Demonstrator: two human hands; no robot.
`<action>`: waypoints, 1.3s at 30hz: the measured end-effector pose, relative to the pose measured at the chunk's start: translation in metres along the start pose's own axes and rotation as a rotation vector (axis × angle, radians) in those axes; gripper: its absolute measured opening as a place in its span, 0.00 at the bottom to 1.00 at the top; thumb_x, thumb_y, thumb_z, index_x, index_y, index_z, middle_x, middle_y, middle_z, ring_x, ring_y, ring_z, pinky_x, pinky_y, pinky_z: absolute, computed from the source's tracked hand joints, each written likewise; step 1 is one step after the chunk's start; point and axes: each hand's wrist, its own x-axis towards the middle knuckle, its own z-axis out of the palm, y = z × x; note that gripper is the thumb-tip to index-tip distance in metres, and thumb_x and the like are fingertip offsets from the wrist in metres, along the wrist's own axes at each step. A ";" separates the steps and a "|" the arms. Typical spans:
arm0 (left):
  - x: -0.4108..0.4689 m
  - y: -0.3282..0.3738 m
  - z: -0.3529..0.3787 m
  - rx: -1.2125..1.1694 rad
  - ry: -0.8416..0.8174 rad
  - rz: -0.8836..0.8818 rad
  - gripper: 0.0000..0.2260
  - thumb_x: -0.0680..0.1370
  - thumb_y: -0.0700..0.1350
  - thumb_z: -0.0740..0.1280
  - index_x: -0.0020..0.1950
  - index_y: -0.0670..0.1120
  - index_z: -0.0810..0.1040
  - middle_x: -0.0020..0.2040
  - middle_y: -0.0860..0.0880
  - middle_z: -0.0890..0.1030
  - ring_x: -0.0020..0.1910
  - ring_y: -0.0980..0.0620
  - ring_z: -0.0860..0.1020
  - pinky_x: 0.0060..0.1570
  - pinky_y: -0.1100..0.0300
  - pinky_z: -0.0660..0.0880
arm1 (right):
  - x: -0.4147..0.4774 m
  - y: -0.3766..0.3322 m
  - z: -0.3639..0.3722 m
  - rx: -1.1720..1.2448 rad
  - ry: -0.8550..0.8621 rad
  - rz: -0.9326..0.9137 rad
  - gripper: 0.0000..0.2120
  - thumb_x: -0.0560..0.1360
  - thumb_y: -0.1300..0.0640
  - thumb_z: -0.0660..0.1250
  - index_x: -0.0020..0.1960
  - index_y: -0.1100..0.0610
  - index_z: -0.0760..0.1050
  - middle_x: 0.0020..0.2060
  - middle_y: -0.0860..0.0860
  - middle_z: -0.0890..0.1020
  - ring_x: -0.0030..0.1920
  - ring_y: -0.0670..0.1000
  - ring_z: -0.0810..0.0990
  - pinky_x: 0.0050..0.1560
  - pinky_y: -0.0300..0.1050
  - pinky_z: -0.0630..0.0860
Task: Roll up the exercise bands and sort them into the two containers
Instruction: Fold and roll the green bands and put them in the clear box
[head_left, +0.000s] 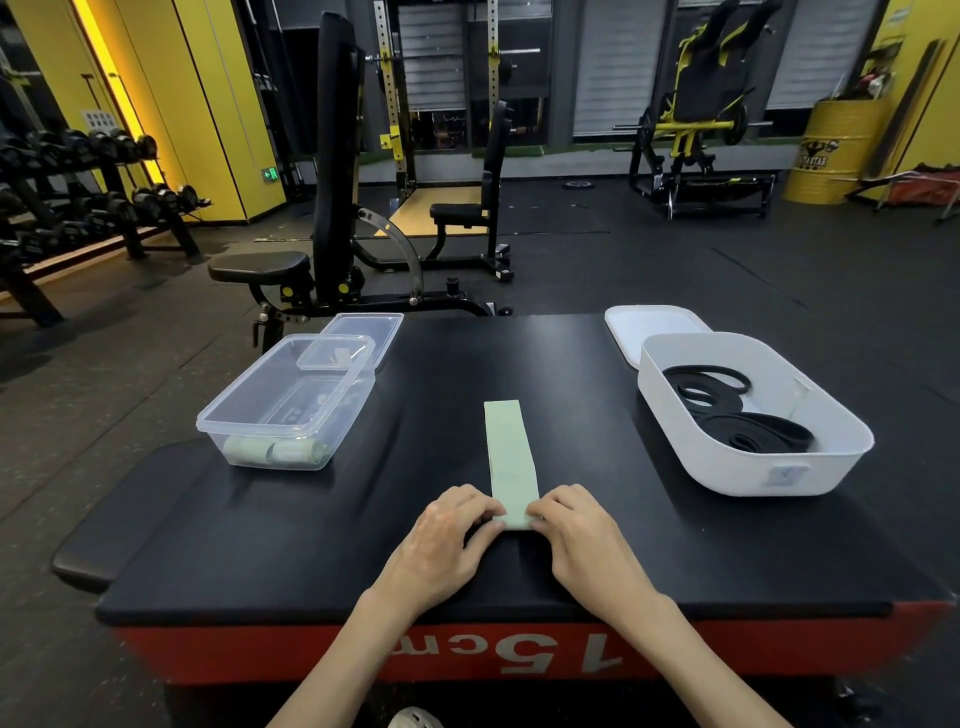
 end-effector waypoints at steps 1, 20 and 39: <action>0.000 0.000 0.000 0.000 0.002 0.002 0.12 0.79 0.53 0.60 0.52 0.48 0.79 0.46 0.57 0.77 0.46 0.62 0.73 0.49 0.64 0.73 | 0.000 0.000 -0.001 0.000 -0.002 0.002 0.06 0.72 0.66 0.69 0.48 0.57 0.79 0.41 0.48 0.77 0.43 0.48 0.74 0.42 0.37 0.74; 0.001 0.004 -0.002 0.101 0.053 0.084 0.11 0.79 0.50 0.61 0.54 0.46 0.79 0.49 0.54 0.76 0.48 0.58 0.75 0.47 0.64 0.75 | 0.006 -0.003 -0.002 0.016 0.016 -0.058 0.10 0.69 0.66 0.74 0.49 0.57 0.83 0.41 0.48 0.80 0.41 0.48 0.76 0.40 0.38 0.77; 0.015 0.005 0.004 0.169 0.031 0.053 0.08 0.77 0.43 0.64 0.50 0.45 0.82 0.46 0.50 0.78 0.44 0.53 0.77 0.44 0.60 0.77 | 0.008 -0.014 0.001 -0.115 0.014 -0.026 0.12 0.64 0.69 0.74 0.43 0.57 0.81 0.38 0.48 0.78 0.39 0.49 0.75 0.36 0.35 0.73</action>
